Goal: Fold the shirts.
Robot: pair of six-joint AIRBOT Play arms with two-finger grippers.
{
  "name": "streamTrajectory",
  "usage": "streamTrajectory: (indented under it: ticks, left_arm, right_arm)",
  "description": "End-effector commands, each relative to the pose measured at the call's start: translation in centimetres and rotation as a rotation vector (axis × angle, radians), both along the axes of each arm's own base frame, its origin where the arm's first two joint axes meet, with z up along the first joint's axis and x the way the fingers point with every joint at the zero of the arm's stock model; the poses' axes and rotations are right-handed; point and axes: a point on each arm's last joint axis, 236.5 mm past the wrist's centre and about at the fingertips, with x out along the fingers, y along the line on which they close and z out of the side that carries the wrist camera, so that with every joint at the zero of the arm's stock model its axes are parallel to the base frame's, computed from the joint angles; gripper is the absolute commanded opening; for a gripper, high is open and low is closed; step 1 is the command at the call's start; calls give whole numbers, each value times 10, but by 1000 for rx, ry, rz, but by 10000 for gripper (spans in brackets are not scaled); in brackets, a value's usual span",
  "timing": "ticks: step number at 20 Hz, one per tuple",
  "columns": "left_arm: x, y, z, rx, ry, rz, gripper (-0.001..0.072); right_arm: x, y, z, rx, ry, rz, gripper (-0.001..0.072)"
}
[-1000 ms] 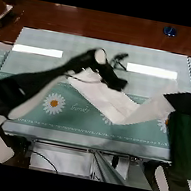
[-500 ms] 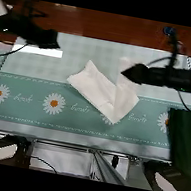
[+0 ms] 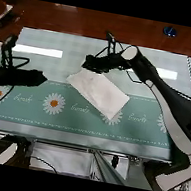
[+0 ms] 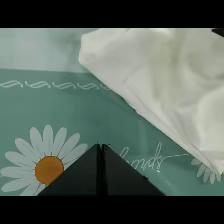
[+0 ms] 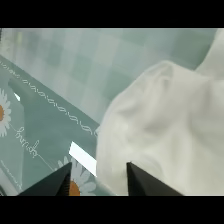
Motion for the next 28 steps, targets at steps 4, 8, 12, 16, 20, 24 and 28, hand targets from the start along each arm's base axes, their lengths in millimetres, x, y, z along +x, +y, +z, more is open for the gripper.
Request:
streamTrajectory:
  ticks: [4,8,12,16,20,24,28]
  left_arm:
    - [-6,-2,-30,-59,10,68,16]
    - [-5,-2,-30,-59,7,70,16]
    - [-5,-2,-30,-59,7,71,16]
    - [-4,-1,-32,-59,10,74,16]
    - [-4,-1,-31,-62,8,76,16]
    - [-4,-1,-31,-62,7,76,16]
    - [-4,-1,-31,-62,7,76,16]
  right_arm:
    - [3,-27,42,42,55,76,411]
    - [-17,-177,104,-272,-56,62,411]
    - [-60,-332,111,-686,-185,-369,411]
    - [-113,-318,26,-349,-124,-719,405]
    - [-155,-276,-70,-134,187,-801,405]
    - [-157,-247,-104,-140,296,-684,405]
    - [-144,-217,-118,-130,373,-546,405]
